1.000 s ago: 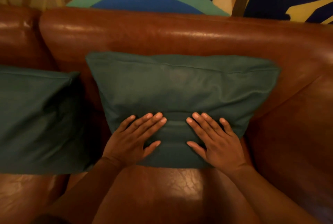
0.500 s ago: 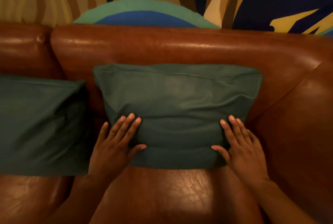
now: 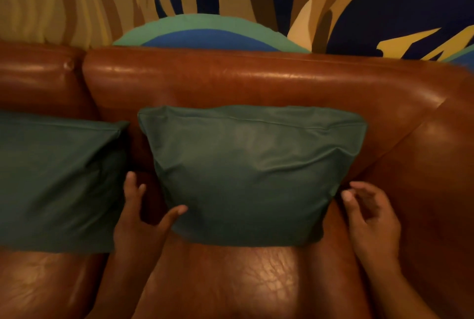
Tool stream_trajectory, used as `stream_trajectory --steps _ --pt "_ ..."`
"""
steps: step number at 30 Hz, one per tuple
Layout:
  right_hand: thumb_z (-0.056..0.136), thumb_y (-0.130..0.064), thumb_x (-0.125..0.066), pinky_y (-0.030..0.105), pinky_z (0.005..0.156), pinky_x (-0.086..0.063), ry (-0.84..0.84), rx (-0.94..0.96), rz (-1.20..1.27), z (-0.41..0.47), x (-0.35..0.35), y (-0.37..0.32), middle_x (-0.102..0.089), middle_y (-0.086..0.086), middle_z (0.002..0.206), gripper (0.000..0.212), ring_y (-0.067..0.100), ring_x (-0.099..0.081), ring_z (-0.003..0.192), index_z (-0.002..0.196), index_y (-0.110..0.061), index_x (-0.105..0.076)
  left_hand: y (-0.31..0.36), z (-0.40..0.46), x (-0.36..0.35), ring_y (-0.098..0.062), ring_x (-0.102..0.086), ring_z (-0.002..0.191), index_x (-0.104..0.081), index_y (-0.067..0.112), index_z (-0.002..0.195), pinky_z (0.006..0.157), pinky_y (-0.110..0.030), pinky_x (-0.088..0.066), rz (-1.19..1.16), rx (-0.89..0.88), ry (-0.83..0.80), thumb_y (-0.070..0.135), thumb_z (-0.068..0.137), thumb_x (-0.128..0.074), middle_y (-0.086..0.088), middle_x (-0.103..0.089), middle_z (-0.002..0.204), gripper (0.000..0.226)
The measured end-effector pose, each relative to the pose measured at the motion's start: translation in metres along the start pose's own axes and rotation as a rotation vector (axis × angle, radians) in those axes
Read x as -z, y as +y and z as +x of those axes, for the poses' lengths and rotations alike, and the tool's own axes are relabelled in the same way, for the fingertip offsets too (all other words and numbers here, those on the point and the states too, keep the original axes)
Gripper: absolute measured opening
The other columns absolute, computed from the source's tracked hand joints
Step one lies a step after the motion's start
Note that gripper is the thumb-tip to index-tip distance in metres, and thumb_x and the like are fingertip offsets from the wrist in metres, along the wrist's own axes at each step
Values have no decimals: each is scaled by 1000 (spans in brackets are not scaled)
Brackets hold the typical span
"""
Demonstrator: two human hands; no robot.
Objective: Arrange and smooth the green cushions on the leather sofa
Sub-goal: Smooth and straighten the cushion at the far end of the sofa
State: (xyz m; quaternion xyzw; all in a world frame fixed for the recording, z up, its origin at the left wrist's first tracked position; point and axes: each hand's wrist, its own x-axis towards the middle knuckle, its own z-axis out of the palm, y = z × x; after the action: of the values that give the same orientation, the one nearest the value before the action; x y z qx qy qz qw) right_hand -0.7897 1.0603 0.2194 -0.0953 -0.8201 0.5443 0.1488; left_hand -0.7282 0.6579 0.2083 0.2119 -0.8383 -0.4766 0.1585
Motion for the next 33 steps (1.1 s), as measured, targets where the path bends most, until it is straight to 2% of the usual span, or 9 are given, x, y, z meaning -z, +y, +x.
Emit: stream_trajectory --steps 2,4,6,9,12,19,23,27,33 --pt "69 -65 -85 18 102 -48 -134 -68 113 13 -5 4 -59 7 142 78 -4 -59 120 135 -46 -50 -7 12 -4 -9 -39 146 -2 46 162 117 -32 -36 -133 133 -103 60 52 -95 14 -31 166 145" --pt "48 -64 -96 25 110 -45 -348 -139 211 24 -16 15 -42 -1 160 127 -2 -49 138 153 -40 -28 -13 29 -8 -5 -34 149 0 37 164 120 -42 -36 -236 149 -276 65 45 -97 20 -30 165 156" --pt "33 -57 -103 25 110 -48 -506 -192 291 29 -29 17 -41 -7 160 146 4 -47 143 153 -41 -22 -8 40 -16 -4 -39 147 -14 35 162 116 -39 -42 -227 121 -411 61 44 -99 18 -39 161 148" --pt "36 -34 -107 20 102 -52 -499 -188 265 31 -42 13 -54 -7 150 132 7 -54 137 146 -33 -34 13 39 -27 8 -54 130 -47 38 142 100 -17 -50 -210 51 -406 44 52 -102 32 -61 135 106" --pt "53 1 -97 30 103 -55 -423 -168 298 30 -42 10 -64 3 144 110 22 -59 136 148 -15 -43 22 33 -33 4 -56 130 -48 22 148 104 -20 -49 -227 35 -305 49 46 -98 16 -62 140 116" --pt "53 12 -88 45 108 -52 -306 -187 326 33 -2 14 -66 5 144 107 27 -62 134 150 -11 -48 44 19 -50 -8 -58 132 -47 21 144 107 -37 -51 -241 9 -323 33 45 -105 8 -61 142 116" --pt "50 -6 -100 36 105 -55 -304 -202 307 36 12 28 -65 7 145 112 23 -63 131 150 -13 -49 56 26 -73 0 -56 130 -39 22 145 108 -34 -51 -248 38 -395 41 39 -103 7 -58 143 125" --pt "38 -34 -108 47 115 -47 -223 -229 208 34 2 28 -57 -2 152 136 18 -56 139 153 -23 -37 49 33 -75 -2 -51 136 -22 32 153 110 -35 -49 -204 111 -422 61 31 -102 10 -48 151 149" --pt "48 -33 -104 46 117 -46 -130 -190 173 22 -11 24 -58 -7 148 107 14 -57 136 133 -54 -43 48 29 -75 16 -53 122 -26 22 157 92 -8 -48 -289 79 -430 34 42 -106 26 -51 140 140"
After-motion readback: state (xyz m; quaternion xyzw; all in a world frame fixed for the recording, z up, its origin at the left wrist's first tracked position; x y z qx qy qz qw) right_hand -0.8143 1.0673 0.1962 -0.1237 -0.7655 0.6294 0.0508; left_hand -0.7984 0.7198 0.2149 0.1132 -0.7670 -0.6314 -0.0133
